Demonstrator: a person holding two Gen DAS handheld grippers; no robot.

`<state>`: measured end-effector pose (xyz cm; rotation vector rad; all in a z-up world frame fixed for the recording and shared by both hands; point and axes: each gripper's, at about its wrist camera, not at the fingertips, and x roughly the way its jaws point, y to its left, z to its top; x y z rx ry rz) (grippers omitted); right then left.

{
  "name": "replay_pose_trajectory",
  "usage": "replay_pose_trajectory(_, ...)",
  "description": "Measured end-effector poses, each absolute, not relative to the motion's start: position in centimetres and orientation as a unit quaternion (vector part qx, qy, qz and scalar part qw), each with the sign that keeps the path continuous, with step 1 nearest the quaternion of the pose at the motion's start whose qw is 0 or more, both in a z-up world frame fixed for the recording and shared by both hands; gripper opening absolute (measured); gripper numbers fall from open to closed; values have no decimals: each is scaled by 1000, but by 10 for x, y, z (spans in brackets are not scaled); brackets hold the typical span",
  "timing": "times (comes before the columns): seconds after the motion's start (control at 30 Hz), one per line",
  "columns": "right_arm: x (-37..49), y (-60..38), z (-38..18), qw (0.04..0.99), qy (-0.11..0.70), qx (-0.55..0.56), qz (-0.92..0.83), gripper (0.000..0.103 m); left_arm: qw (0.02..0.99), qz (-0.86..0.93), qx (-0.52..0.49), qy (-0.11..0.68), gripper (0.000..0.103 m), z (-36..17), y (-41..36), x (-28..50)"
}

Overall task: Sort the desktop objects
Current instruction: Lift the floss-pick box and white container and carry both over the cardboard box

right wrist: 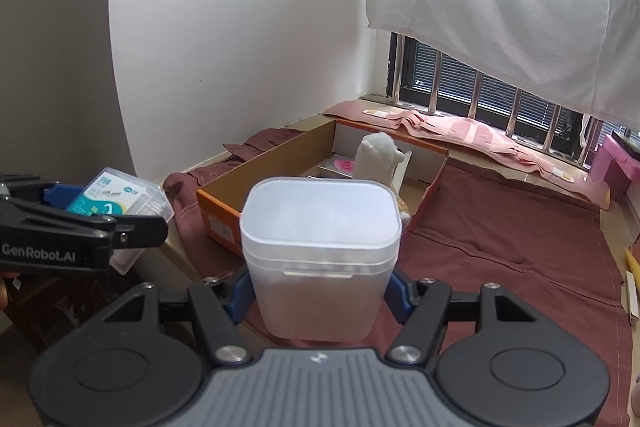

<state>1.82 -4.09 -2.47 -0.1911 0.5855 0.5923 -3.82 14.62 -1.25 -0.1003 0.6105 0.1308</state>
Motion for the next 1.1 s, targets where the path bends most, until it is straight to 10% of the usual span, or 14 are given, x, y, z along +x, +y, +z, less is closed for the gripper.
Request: replay_pose_trajectory(1.1,111,-17,2,893,323,-89,301,64,948,58,4,314,83,21,151,45)
